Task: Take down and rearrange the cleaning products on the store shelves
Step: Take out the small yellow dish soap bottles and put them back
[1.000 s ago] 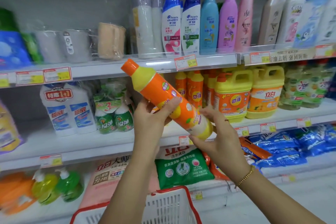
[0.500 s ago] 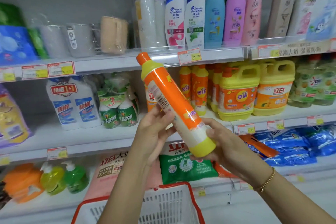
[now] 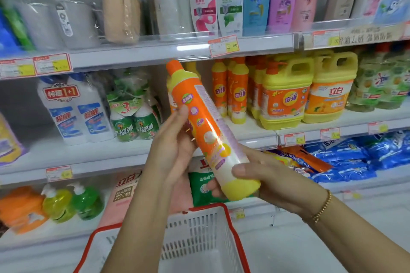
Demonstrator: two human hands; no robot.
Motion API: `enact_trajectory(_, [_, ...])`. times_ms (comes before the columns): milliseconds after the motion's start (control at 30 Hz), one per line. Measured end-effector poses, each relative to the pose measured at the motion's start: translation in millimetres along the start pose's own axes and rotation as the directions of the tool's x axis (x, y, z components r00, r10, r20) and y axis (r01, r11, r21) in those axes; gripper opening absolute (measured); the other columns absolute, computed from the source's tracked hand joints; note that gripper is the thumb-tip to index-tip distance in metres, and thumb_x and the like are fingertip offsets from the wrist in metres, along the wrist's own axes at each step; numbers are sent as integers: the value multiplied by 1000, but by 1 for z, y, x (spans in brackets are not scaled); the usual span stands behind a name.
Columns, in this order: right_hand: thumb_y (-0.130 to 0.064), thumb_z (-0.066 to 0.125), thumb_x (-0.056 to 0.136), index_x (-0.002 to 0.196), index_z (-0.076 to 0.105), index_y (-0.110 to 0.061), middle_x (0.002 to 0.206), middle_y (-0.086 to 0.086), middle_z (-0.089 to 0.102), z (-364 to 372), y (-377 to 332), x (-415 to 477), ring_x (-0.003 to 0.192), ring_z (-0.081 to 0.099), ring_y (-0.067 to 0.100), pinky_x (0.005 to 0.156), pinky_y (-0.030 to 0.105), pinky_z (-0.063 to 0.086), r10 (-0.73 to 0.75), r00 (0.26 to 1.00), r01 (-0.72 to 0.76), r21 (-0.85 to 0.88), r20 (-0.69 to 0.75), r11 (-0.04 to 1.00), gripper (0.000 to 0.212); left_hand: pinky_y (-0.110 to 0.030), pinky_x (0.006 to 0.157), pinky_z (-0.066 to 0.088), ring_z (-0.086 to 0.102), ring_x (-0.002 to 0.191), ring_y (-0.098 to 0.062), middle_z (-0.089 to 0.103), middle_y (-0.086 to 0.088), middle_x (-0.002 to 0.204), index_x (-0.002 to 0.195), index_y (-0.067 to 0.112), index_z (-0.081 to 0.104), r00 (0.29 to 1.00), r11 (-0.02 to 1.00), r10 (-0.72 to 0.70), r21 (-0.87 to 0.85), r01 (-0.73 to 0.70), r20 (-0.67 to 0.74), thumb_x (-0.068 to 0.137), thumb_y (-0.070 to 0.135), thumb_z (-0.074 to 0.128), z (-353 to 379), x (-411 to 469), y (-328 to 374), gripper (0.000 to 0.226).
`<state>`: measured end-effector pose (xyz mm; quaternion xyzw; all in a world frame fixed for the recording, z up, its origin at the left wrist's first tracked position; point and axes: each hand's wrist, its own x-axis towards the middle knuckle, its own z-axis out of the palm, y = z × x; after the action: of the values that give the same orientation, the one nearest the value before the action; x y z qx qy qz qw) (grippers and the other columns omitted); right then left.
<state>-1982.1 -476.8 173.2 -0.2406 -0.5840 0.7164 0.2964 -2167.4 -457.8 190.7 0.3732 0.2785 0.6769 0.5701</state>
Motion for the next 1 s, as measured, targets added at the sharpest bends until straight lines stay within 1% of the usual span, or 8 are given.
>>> enact_trajectory(100, [-42, 75, 72, 107, 68, -6, 100, 29, 67, 5, 1, 3, 89, 69, 34, 86, 40, 55, 22, 964, -107, 309, 266, 945, 50, -49, 107, 38, 55, 117, -29, 58, -20, 128, 130, 2, 53, 997, 994, -71, -84, 70, -9, 63, 39, 85, -6, 3, -3, 83])
enact_trajectory(200, [-52, 66, 77, 105, 68, 2, 96, 27, 68, 3, -1, 7, 85, 70, 30, 83, 37, 54, 39, 923, -201, 395, 383, 897, 61, -51, 108, 39, 50, 129, -33, 54, -23, 135, 137, -1, 46, 986, 974, -162, -167, 155, -30, 76, 34, 66, -9, 4, -11, 73])
enact_trajectory(367, [-57, 62, 78, 108, 62, 9, 97, 29, 67, -10, 0, 10, 84, 70, 31, 81, 38, 56, 71, 914, -258, 437, 400, 862, 73, -42, 81, 57, 63, 107, -29, 59, -22, 126, 133, -5, 46, 959, 944, -273, -213, 252, -79, 73, 30, 65, -12, 5, -19, 72])
enact_trajectory(467, [-60, 61, 77, 107, 68, -4, 101, 25, 67, -19, -2, 4, 89, 68, 30, 83, 36, 55, 169, 933, -258, 262, 318, 930, 64, -39, 67, 61, 70, 92, -27, 67, -20, 111, 130, -3, 49, 962, 948, -271, -182, 261, -29, 50, 30, 91, -19, 6, -21, 96])
enact_trajectory(533, [-55, 54, 83, 109, 68, -10, 106, 17, 68, -26, -13, -2, 97, 66, 28, 81, 32, 56, 250, 961, -251, -11, 117, 968, 53, -35, 64, 59, 71, 91, -26, 69, -19, 109, 126, 1, 53, 972, 967, -233, -102, 233, 13, 35, 29, 98, -23, 7, -20, 105])
enact_trajectory(633, [-54, 52, 80, 103, 68, -21, 95, -4, 73, -40, -31, -4, 88, 68, 13, 76, 22, 54, 119, 965, -223, -494, -233, 840, 43, -35, 69, 58, 70, 94, -23, 69, -11, 112, 129, 8, 52, 993, 979, -117, 172, 110, 33, 55, 23, 89, -15, 8, -28, 85])
enact_trajectory(767, [-46, 74, 63, 114, 61, -30, 99, -3, 70, -56, -37, 5, 87, 68, 12, 76, 26, 57, -222, 924, -48, -671, -311, 739, 55, -30, 80, 58, 68, 95, -10, 68, 2, 109, 116, 27, 53, 1000, 806, 12, 591, -25, 26, 55, 9, 90, 9, 9, -66, 74])
enact_trajectory(1000, [-32, 84, 58, 104, 54, -32, 85, -17, 62, -124, 40, -11, 75, 61, 2, 65, 22, 48, -354, 810, -243, -818, -467, 522, 55, -28, 89, 52, 64, 104, -10, 66, 3, 114, 106, 31, 51, 987, 782, -92, 623, -10, 132, 59, -5, 85, 11, 21, -197, 69])
